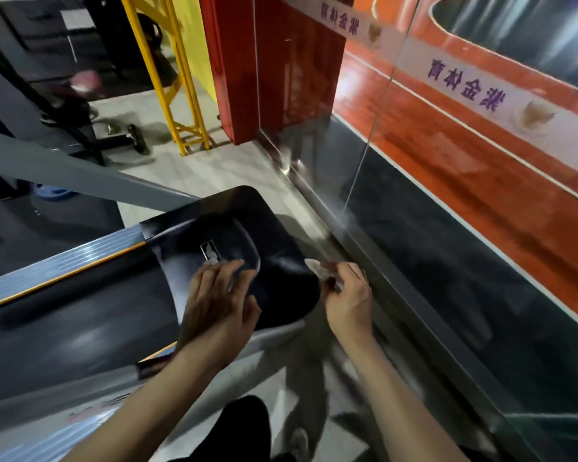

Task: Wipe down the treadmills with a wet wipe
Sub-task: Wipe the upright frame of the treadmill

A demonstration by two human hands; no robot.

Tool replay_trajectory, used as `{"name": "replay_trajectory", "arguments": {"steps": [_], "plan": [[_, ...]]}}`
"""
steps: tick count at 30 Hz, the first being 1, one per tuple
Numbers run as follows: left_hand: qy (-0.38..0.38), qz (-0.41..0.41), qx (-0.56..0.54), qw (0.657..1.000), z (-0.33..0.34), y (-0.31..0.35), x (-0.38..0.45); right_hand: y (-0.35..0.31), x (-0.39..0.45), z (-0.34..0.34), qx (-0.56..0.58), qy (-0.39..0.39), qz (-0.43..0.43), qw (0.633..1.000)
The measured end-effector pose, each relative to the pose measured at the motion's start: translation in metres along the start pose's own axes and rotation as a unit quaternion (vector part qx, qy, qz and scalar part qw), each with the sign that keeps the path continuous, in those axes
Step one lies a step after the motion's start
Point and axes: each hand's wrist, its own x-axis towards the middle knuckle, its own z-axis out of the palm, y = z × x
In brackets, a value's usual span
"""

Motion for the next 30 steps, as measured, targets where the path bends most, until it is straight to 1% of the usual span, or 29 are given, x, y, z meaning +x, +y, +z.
{"name": "replay_trajectory", "arguments": {"steps": [5,8,11,13,15,24,27,30], "plan": [[0.014,-0.02,-0.002,1.0,0.018,0.019,0.049,0.018,0.066,-0.004,0.032,-0.047,-0.052,0.997],[-0.011,-0.056,0.02,0.998,0.035,0.018,0.081,0.026,0.113,0.005,0.043,-0.061,-0.081,0.994],[-0.046,-0.109,0.03,0.992,0.057,0.015,0.118,0.035,0.167,0.025,0.084,-0.103,-0.09,0.987],[-0.057,-0.139,0.032,0.988,0.07,0.014,0.142,0.037,0.2,0.04,0.063,-0.115,-0.103,0.986],[-0.051,-0.156,0.033,0.986,0.082,0.014,0.164,0.037,0.229,0.051,0.048,-0.131,-0.112,0.984],[-0.01,-0.226,0.066,0.972,0.116,0.016,0.232,0.041,0.326,0.092,0.066,-0.225,-0.161,0.959],[0.006,-0.275,0.081,0.958,0.128,0.02,0.252,0.044,0.356,0.108,0.07,-0.248,-0.2,0.945],[0.032,-0.331,0.104,0.938,0.143,0.031,0.268,0.046,0.387,0.124,0.093,-0.308,-0.22,0.921]]}}
